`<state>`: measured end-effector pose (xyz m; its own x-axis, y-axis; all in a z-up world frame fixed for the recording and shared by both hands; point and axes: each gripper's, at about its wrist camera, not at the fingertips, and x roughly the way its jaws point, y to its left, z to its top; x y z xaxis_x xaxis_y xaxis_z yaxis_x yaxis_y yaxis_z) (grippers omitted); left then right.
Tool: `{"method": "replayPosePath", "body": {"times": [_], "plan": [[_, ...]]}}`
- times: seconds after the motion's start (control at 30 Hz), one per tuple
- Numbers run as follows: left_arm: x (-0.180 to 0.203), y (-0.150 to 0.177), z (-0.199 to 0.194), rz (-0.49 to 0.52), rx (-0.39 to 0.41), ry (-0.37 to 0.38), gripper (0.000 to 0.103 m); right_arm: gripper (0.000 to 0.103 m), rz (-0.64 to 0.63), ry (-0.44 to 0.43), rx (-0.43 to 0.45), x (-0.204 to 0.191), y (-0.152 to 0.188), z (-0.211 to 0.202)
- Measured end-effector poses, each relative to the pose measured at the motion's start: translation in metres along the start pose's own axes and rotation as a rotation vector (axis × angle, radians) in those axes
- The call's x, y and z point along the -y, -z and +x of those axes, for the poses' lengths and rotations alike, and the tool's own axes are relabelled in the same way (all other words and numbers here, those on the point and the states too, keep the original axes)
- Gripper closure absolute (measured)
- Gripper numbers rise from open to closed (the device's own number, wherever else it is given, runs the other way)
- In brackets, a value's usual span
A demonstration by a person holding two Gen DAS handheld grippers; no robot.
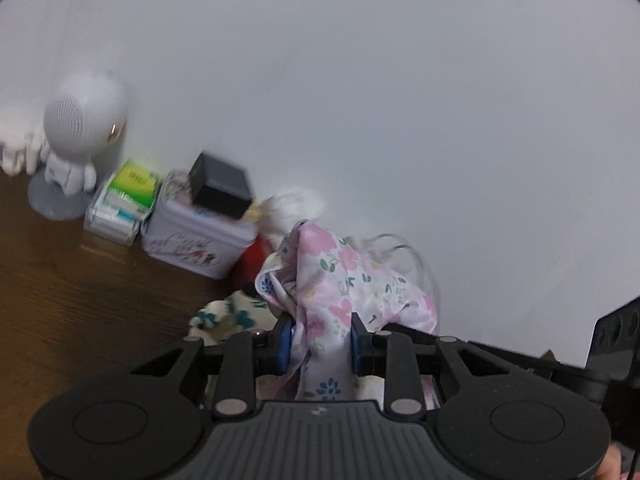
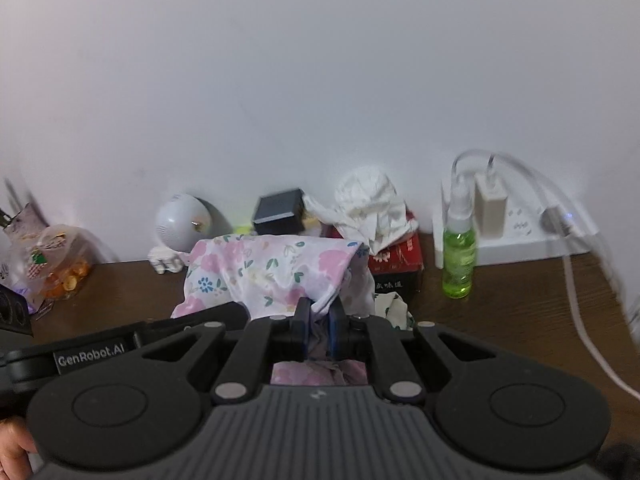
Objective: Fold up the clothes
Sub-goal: 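Carry the bundle with both grippers and set it on the white floral cloth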
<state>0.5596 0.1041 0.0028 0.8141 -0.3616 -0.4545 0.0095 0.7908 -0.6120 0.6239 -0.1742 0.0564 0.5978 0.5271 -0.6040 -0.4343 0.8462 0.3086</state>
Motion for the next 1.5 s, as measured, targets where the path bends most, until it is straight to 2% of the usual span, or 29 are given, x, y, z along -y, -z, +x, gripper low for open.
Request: {"method": "replayPosePath", "body": {"times": [0.13, 0.27, 0.33, 0.37, 0.4, 0.43, 0.6, 0.73, 0.77, 0.8, 0.83, 0.9, 0.93, 0.97, 1.0, 1.17, 1.27, 1.37, 1.4, 1.47, 1.5], "plan": [[-0.021, 0.009, 0.023, -0.026, -0.016, 0.002, 0.075, 0.094, 0.030, -0.004, -0.026, 0.018, 0.014, 0.039], [-0.037, 0.011, 0.027, -0.094, 0.001, 0.035, 0.063, 0.092, 0.055, -0.033, 0.001, 0.027, 0.021, 0.047], [-0.039, 0.009, 0.021, -0.103, 0.025, 0.047, 0.060, 0.085, 0.065, -0.048, 0.022, 0.029, 0.021, 0.045], [-0.038, 0.007, 0.015, -0.097, 0.046, 0.051, 0.058, 0.074, 0.079, -0.056, 0.041, 0.030, 0.021, 0.041], [-0.037, 0.006, 0.009, -0.088, 0.068, 0.049, 0.056, 0.058, 0.097, -0.063, 0.064, 0.032, 0.021, 0.036], [-0.035, 0.006, 0.002, -0.071, 0.093, 0.042, 0.056, 0.055, 0.112, -0.064, 0.084, 0.034, 0.020, 0.031], [-0.010, 0.003, -0.023, 0.046, 0.181, 0.012, 0.055, 0.055, 0.133, -0.065, 0.161, 0.033, 0.028, 0.009], [0.006, 0.003, -0.033, 0.129, 0.268, -0.046, 0.058, 0.055, 0.073, 0.013, 0.310, 0.019, 0.032, -0.016], [0.010, 0.003, -0.035, 0.156, 0.285, -0.047, 0.063, 0.055, 0.059, 0.027, 0.356, 0.015, 0.034, -0.023], [0.014, 0.002, -0.034, 0.185, 0.288, -0.039, 0.080, 0.055, 0.051, 0.019, 0.394, 0.011, 0.035, -0.028], [0.018, 0.002, -0.034, 0.213, 0.291, -0.032, 0.092, 0.056, 0.045, 0.003, 0.429, 0.008, 0.036, -0.032], [0.023, 0.003, -0.028, 0.237, 0.274, -0.039, 0.098, 0.073, 0.020, -0.026, 0.447, -0.001, 0.036, -0.028], [0.023, 0.004, -0.023, 0.243, 0.262, -0.051, 0.098, 0.080, 0.011, -0.024, 0.433, -0.003, 0.036, -0.021], [0.022, 0.006, -0.018, 0.246, 0.250, -0.069, 0.098, 0.091, 0.005, -0.013, 0.412, -0.005, 0.035, -0.012], [0.021, 0.008, -0.013, 0.250, 0.239, -0.087, 0.098, 0.093, 0.000, -0.002, 0.398, -0.005, 0.036, -0.005], [0.004, 0.014, 0.010, 0.232, 0.173, -0.097, 0.098, 0.094, -0.019, 0.055, 0.344, 0.002, 0.042, 0.022], [0.005, 0.019, 0.012, 0.260, 0.169, -0.103, 0.098, 0.093, -0.030, 0.089, 0.311, 0.007, 0.046, 0.038], [0.003, 0.021, 0.010, 0.244, 0.185, -0.098, 0.098, 0.092, -0.034, 0.099, 0.305, 0.007, 0.051, 0.044], [0.003, 0.021, 0.006, 0.229, 0.197, -0.085, 0.094, 0.091, -0.026, 0.091, 0.314, 0.007, 0.052, 0.042], [0.002, 0.021, -0.003, 0.201, 0.228, -0.061, 0.080, 0.087, -0.005, 0.067, 0.339, 0.008, 0.053, 0.034], [0.004, 0.022, -0.009, 0.194, 0.255, -0.064, 0.063, 0.082, 0.005, 0.051, 0.359, 0.007, 0.055, 0.026]]}}
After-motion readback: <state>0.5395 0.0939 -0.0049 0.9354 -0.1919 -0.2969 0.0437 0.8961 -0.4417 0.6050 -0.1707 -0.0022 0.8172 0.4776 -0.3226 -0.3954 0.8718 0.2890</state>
